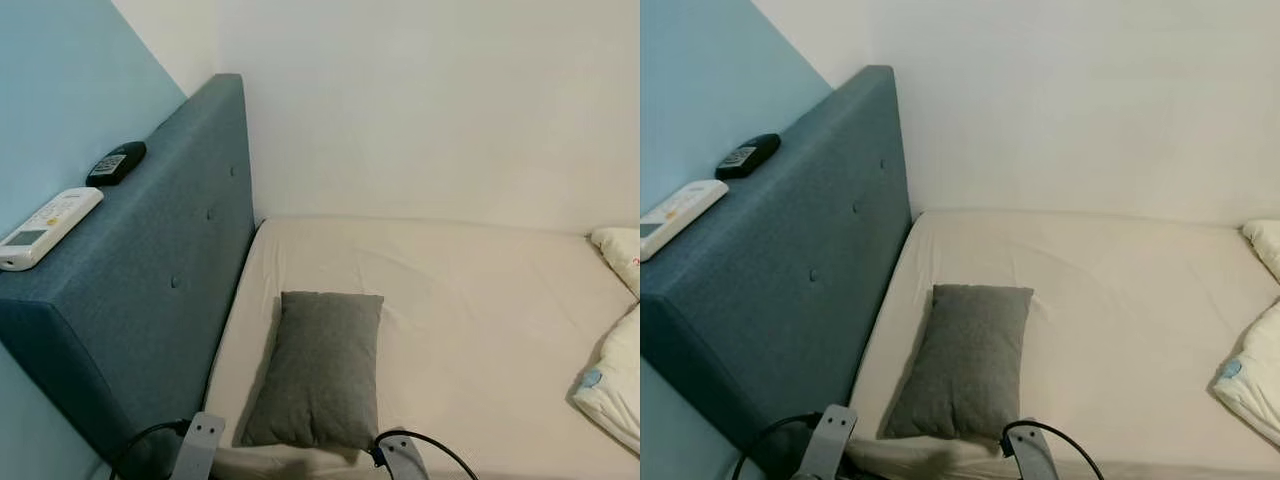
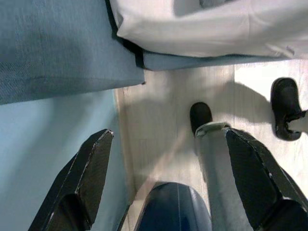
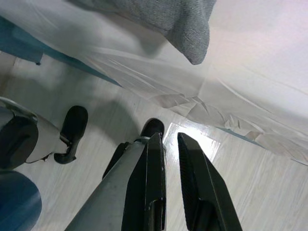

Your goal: Clean up the room

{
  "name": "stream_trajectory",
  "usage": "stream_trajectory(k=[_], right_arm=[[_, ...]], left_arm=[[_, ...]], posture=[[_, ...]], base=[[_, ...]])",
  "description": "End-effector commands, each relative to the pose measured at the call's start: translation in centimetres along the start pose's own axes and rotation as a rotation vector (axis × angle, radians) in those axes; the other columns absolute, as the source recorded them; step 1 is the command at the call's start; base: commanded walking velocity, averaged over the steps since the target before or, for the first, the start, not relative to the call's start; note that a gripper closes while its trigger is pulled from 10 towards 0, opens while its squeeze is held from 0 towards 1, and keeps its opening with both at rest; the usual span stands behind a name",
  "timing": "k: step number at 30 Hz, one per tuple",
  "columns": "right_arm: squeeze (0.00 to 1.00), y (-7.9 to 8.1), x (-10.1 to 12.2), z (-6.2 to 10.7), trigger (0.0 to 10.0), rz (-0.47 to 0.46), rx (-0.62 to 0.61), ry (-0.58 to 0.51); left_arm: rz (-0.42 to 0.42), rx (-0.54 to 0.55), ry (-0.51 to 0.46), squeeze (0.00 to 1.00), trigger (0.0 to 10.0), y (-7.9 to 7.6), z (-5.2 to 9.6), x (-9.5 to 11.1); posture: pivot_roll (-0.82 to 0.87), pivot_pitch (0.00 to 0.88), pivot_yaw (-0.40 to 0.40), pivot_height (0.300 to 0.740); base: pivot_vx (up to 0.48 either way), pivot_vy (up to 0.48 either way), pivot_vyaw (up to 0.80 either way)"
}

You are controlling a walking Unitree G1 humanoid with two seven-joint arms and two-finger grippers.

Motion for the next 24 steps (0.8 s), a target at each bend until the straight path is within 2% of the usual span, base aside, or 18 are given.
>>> stream_trajectory(k=[1, 3, 5, 9, 14, 18, 24], right_arm=[[0.00, 0.1, -0.7, 0.1, 10.0, 0.011, -0.008, 0.009], [0.00, 0.1, -0.7, 0.2, 10.0, 0.011, -0.010, 0.008], [0.00, 0.0, -0.7, 0.3, 10.0, -0.025, -0.038, -0.039], [0.00, 0.2, -0.6, 0.5, 10.0, -0.051, -0.050, -0.085], [0.00, 0.5, -0.2, 0.7, 10.0, -0.073, -0.061, -0.148], [0.00, 0.2, 0.6, 0.7, 10.0, -0.089, -0.072, -0.196], [0.00, -0.2, 1.4, 0.6, 10.0, -0.072, -0.050, -0.229]], left_arm=[[-0.024, 0.008, 0.000, 0.00, 10.0, 0.1, 0.1, -0.4], [-0.023, 0.009, -0.003, 0.00, 10.0, 0.2, 0.1, -0.5], [0.008, 0.010, -0.047, 0.00, 10.0, 0.1, 0.1, -0.2], [0.023, 0.005, -0.095, 0.00, 10.0, 0.0, 0.2, -0.1], [0.061, 0.011, -0.114, 0.00, 10.0, 0.0, 0.5, -0.7], [0.119, 0.016, -0.097, 0.00, 10.0, -0.1, 0.5, -1.3], [0.144, 0.056, -0.083, 0.00, 10.0, -0.1, 0.4, -1.4]], posture=[[0.03, 0.057, -0.020, 0.740], [0.03, 0.057, -0.020, 0.740], [0.02, 0.113, -0.011, 0.740], [0.01, 0.149, -0.008, 0.740], [0.01, 0.191, -0.004, 0.740], [0.01, 0.188, -0.010, 0.740], [0.01, 0.142, -0.042, 0.740]], base=[[0.000, 0.000, 0.00], [0.000, 0.000, 0.00], [0.000, 0.000, 0.00], [0.000, 0.000, 0.00], [0.000, 0.000, 0.00], [0.000, 0.000, 0.00], [0.000, 0.000, 0.00]])
Point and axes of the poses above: a point about 5 cm out from each wrist's last joint towards the gripper, its own z axis pointing back from the gripper into the wrist, its own x axis along the axis of the wrist's last joint, y = z × x, the point moved 1 cm from there along -z, pointing out of the wrist towards the gripper, and after that the axes turned 6 degrees about z, right-handed, at the moved point
